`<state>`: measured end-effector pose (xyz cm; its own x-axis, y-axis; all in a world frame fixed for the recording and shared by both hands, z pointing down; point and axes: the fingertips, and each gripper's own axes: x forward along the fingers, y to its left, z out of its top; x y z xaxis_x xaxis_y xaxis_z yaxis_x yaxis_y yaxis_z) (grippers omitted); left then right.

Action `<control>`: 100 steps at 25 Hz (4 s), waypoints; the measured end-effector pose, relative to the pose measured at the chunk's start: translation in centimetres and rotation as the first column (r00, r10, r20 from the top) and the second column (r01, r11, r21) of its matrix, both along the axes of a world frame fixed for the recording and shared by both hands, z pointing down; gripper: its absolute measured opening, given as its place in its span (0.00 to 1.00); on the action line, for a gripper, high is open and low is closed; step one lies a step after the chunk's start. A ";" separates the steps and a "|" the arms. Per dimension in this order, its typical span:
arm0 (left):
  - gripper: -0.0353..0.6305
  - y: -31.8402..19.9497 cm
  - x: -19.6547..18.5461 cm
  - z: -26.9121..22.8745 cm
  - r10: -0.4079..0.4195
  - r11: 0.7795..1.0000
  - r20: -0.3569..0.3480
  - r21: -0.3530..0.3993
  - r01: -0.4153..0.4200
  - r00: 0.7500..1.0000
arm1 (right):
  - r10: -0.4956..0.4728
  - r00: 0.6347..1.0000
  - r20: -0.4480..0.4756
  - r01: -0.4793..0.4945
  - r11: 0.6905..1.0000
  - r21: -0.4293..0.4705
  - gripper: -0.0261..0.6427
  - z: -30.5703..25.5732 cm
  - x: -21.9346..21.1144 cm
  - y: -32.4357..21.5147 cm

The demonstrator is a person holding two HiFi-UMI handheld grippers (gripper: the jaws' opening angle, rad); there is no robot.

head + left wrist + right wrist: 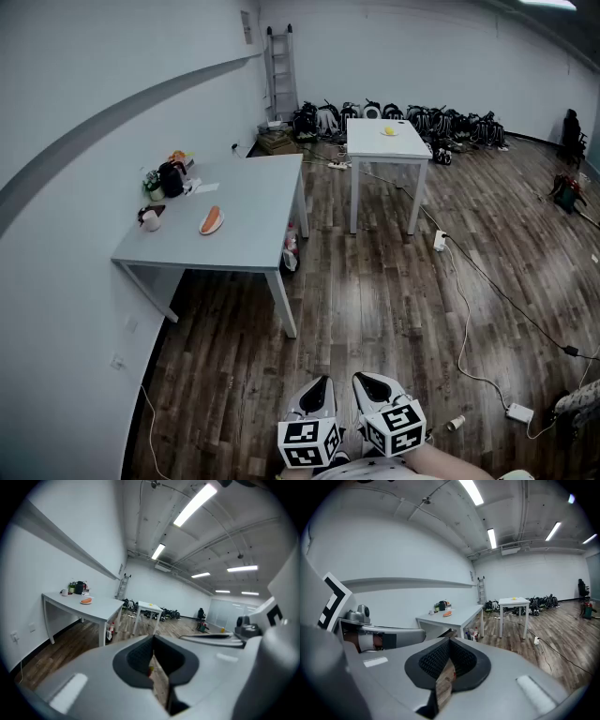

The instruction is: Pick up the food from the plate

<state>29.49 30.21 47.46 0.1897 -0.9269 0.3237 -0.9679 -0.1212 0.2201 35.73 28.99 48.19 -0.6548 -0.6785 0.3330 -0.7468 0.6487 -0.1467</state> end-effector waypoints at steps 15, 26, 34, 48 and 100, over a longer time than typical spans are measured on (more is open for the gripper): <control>0.06 1.7 -11.0 2.5 -0.248 0.968 -0.037 -0.057 0.246 0.968 | -0.227 0.974 -0.016 0.226 0.973 -0.051 0.04 2.1 -11.1 -0.1; 0.06 -5.4 -25.1 1.8 -0.433 0.901 -0.046 -0.053 0.430 0.900 | -0.411 0.912 0.003 0.411 0.911 -0.034 0.04 1.3 -26.4 -9.3; 0.06 -15.8 -34.3 -0.3 -0.488 0.872 -0.081 -0.011 0.489 0.869 | -0.475 0.880 -0.008 0.475 0.880 0.028 0.04 -1.4 -35.8 -20.4; 0.06 -30.7 -41.2 1.7 -0.369 0.929 -0.055 -0.061 0.366 0.928 | -0.389 0.921 -0.019 0.388 0.921 -0.029 0.04 0.5 -40.6 -33.9; 0.37 -70.6 -64.1 17.0 0.191 0.820 0.121 -0.565 -0.091 0.974 | 0.096 0.988 -0.120 -0.115 0.980 -0.163 0.04 5.8 -52.7 -60.1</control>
<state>-34.65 -40.41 64.43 0.2019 -0.5494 0.8108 -0.9774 -0.1659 0.1310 -16.94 -31.13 54.01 -0.5355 -0.6695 0.5148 -0.8272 0.5386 -0.1600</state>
